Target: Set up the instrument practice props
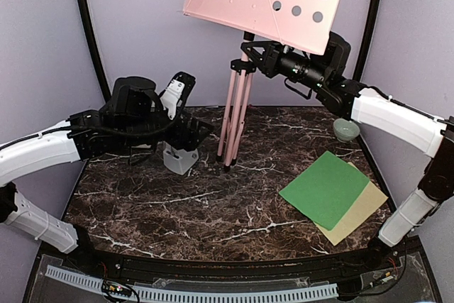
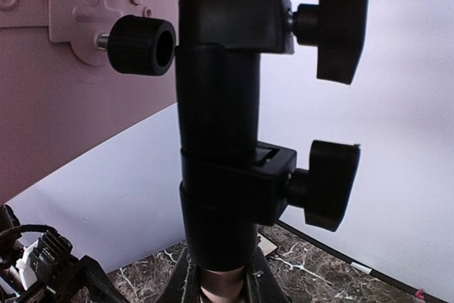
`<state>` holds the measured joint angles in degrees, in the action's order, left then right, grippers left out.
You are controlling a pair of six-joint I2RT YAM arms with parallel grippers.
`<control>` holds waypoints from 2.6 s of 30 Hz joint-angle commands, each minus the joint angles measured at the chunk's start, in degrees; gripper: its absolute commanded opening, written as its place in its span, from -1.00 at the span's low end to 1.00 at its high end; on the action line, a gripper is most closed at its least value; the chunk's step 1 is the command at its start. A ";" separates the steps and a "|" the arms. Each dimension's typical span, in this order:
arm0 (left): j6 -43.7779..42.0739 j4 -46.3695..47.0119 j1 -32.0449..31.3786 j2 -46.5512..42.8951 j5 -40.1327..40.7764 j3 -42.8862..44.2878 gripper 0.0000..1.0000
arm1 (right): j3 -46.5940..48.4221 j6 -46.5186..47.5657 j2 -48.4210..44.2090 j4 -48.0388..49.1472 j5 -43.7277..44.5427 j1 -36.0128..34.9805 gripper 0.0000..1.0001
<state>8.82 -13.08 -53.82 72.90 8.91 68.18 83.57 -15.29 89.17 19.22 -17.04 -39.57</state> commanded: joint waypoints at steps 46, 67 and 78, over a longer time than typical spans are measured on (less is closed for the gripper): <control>-31.59 20.05 5.83 27.48 -9.56 16.05 -0.80 | 7.52 -11.79 -6.23 11.11 5.11 -0.68 -1.00; -53.93 39.61 7.15 25.10 -8.90 0.28 -1.00 | 23.03 -7.57 -5.33 -13.33 -0.98 2.28 -1.00; -40.40 37.70 7.05 23.58 -10.18 4.22 0.04 | 20.93 1.13 -0.73 -7.80 -11.73 2.90 -1.00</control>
<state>-37.15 24.69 -46.11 99.74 1.52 70.32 99.94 -16.49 88.95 -9.02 -20.27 -36.77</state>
